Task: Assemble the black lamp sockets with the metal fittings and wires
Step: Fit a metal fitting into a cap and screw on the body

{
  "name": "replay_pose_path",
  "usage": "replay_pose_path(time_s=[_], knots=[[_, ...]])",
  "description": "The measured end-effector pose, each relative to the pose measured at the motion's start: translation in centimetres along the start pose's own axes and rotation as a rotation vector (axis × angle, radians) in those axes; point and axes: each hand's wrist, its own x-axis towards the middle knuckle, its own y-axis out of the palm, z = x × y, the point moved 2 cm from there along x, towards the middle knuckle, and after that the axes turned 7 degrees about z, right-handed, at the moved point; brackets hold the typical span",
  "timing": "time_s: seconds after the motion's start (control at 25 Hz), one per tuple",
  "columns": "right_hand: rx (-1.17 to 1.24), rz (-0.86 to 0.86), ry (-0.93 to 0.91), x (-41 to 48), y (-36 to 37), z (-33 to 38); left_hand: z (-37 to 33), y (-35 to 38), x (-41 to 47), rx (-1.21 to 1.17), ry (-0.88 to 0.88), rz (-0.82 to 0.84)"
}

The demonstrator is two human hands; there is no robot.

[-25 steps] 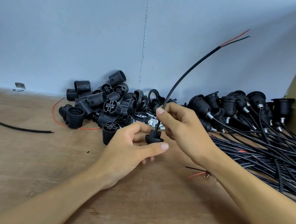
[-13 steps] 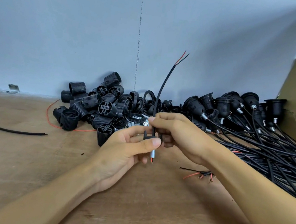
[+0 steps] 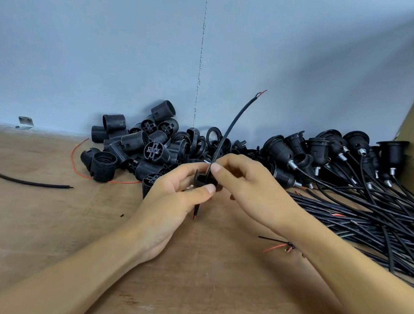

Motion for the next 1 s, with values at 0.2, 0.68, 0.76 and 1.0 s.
replay_pose_path(time_s=[0.2,0.68,0.76,1.0], knots=[[-0.082,-0.178,-0.153,-0.4,0.4,0.3,-0.5,0.2,-0.1,0.099,0.081,-0.041],[0.420,0.033,0.381,0.1,1.9,0.4,-0.9,0.9,-0.3,0.048,0.158,-0.067],[0.173,-0.033,0.349,0.1,1.5,0.3,-0.8,1.0,-0.4,0.045,0.164,-0.055],[-0.266,-0.229,0.240,0.1,0.4,-0.1,-0.8,1.3,-0.3,0.058,0.193,-0.116]])
